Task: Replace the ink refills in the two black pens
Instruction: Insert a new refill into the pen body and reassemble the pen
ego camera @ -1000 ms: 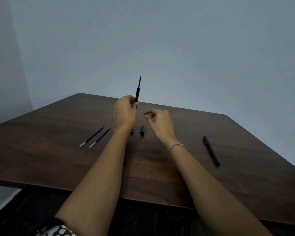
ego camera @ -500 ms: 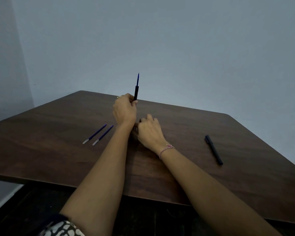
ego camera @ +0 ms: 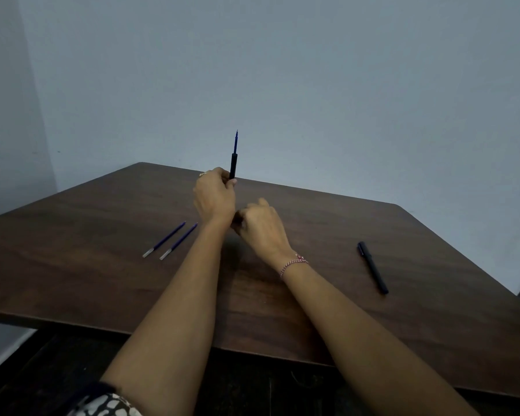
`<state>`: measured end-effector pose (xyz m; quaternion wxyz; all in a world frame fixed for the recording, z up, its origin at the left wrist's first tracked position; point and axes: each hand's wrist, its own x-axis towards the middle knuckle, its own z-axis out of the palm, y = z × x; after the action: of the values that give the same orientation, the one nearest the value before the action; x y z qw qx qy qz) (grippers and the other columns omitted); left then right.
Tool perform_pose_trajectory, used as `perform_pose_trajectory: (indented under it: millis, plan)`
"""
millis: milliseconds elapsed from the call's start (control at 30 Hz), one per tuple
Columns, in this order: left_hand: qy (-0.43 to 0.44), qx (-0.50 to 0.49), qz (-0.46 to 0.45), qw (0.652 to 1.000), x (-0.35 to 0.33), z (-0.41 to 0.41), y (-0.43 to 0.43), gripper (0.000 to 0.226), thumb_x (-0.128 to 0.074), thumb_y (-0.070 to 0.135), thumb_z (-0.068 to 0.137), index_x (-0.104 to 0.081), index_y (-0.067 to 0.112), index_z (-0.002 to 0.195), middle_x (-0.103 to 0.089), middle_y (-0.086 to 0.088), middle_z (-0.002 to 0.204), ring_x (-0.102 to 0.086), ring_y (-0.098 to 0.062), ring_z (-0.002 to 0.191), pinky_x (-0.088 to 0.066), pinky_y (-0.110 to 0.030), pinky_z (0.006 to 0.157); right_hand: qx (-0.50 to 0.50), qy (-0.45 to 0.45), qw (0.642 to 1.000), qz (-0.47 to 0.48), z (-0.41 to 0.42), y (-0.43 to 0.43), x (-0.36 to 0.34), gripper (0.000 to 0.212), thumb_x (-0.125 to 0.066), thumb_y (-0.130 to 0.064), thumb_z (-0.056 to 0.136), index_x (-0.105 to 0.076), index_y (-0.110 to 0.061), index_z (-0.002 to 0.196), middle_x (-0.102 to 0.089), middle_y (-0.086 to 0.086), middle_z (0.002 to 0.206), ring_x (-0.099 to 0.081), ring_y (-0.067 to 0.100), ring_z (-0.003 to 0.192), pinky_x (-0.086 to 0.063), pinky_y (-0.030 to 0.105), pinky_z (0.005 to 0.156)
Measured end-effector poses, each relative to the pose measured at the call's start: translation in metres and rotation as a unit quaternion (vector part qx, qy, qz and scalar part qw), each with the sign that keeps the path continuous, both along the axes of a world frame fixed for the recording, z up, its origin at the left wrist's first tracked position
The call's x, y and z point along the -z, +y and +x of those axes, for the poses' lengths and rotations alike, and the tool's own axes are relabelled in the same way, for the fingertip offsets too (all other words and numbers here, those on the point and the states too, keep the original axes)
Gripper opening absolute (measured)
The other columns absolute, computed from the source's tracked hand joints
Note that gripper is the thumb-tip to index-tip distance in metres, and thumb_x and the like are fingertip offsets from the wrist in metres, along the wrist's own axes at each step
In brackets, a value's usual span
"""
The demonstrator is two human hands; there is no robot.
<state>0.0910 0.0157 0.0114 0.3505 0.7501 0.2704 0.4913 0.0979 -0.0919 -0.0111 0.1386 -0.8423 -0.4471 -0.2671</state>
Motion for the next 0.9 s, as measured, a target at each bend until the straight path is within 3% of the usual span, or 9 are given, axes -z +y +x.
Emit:
perform_pose_trajectory:
  millis: [133, 167, 233, 333, 433, 500, 567, 733, 900]
  plan:
    - [0.006, 0.02, -0.009, 1.0, -0.003, 0.002, 0.001, 0.013, -0.068, 0.02, 0.084, -0.069, 0.011, 0.094, -0.07, -0.005, 0.091, -0.064, -0.018, 0.084, -0.05, -0.031, 0.073, 0.011, 0.094, 0.983, 0.155, 0.017, -0.016, -0.011, 0.011, -0.067, -0.01, 0.084, -0.073, -0.017, 0.089, -0.072, 0.0, 0.088, -0.053, 0.017, 0.09, -0.042, 0.019, 0.071]
    - [0.013, 0.035, -0.009, 0.999, -0.003, 0.003, 0.001, 0.015, -0.068, 0.02, 0.084, -0.069, 0.01, 0.095, -0.07, -0.005, 0.091, -0.063, -0.016, 0.082, -0.05, -0.028, 0.073, 0.021, 0.113, 0.973, 0.2, 0.021, -0.021, -0.014, 0.011, -0.068, -0.008, 0.082, -0.072, -0.016, 0.089, -0.071, 0.0, 0.087, -0.053, 0.011, 0.087, -0.039, 0.01, 0.066]
    - [0.032, 0.079, -0.002, 0.996, -0.003, 0.004, -0.003, 0.019, -0.07, 0.019, 0.082, -0.069, 0.009, 0.098, -0.071, -0.004, 0.092, -0.062, -0.012, 0.08, -0.047, -0.023, 0.073, 0.03, 0.164, 0.941, 0.294, 0.028, -0.034, -0.02, 0.014, -0.07, -0.003, 0.08, -0.069, -0.014, 0.09, -0.069, 0.0, 0.085, -0.055, 0.004, 0.078, -0.041, 0.004, 0.062]
    - [0.081, 0.165, 0.043, 0.982, -0.003, 0.006, -0.013, 0.022, -0.072, 0.02, 0.081, -0.07, 0.008, 0.099, -0.069, 0.0, 0.088, -0.058, -0.006, 0.076, -0.043, -0.015, 0.072, 0.038, 0.222, 0.891, 0.393, 0.039, -0.055, -0.028, 0.02, -0.069, 0.0, 0.08, -0.064, -0.01, 0.097, -0.061, -0.006, 0.072, -0.056, 0.001, 0.065, -0.049, 0.013, 0.068]
    - [0.131, 0.243, 0.095, 0.956, -0.002, 0.007, -0.026, 0.019, -0.073, 0.021, 0.08, -0.071, 0.008, 0.094, -0.069, -0.002, 0.085, -0.063, -0.011, 0.078, -0.048, -0.02, 0.073, 0.071, 0.227, 0.859, 0.453, 0.048, -0.072, -0.033, 0.028, -0.071, -0.006, 0.081, -0.062, -0.013, 0.106, -0.063, -0.001, 0.074, -0.06, 0.01, 0.069, -0.051, 0.02, 0.073]
    - [0.157, 0.286, 0.115, 0.938, -0.001, 0.008, -0.033, 0.02, -0.074, 0.02, 0.078, -0.071, 0.008, 0.093, -0.071, -0.005, 0.085, -0.065, -0.013, 0.078, -0.052, -0.024, 0.077, 0.073, 0.225, 0.837, 0.493, 0.051, -0.08, -0.037, 0.033, -0.071, -0.009, 0.081, -0.06, -0.017, 0.111, -0.066, 0.0, 0.079, -0.063, 0.008, 0.071, -0.049, 0.014, 0.07]
    - [0.173, 0.317, 0.123, 0.924, -0.001, 0.008, -0.038, 0.019, -0.076, 0.02, 0.076, -0.071, 0.008, 0.091, -0.069, -0.003, 0.079, -0.064, -0.011, 0.074, -0.05, -0.021, 0.073, 0.061, 0.228, 0.818, 0.525, 0.052, -0.085, -0.04, 0.035, -0.071, -0.011, 0.081, -0.061, -0.02, 0.114, -0.067, -0.001, 0.08, -0.062, -0.001, 0.068, -0.048, 0.007, 0.066]
    - [0.202, 0.383, 0.12, 0.894, 0.002, 0.008, -0.044, 0.01, -0.076, 0.016, 0.076, -0.067, 0.015, 0.079, -0.065, 0.005, 0.066, -0.06, 0.005, 0.055, -0.049, -0.007, 0.056, -0.004, 0.265, 0.758, 0.596, 0.049, -0.085, -0.044, 0.033, -0.074, -0.009, 0.078, -0.064, -0.025, 0.105, -0.072, 0.008, 0.083, -0.071, 0.014, 0.079, -0.056, 0.03, 0.084]
    - [0.206, 0.408, 0.103, 0.883, 0.003, 0.008, -0.045, 0.011, -0.076, 0.013, 0.076, -0.065, 0.015, 0.076, -0.064, 0.006, 0.064, -0.06, 0.008, 0.049, -0.047, -0.006, 0.051, -0.061, 0.271, 0.723, 0.633, 0.046, -0.086, -0.048, 0.031, -0.075, -0.007, 0.078, -0.066, -0.019, 0.105, -0.071, 0.009, 0.079, -0.071, 0.011, 0.074, -0.058, 0.033, 0.082]
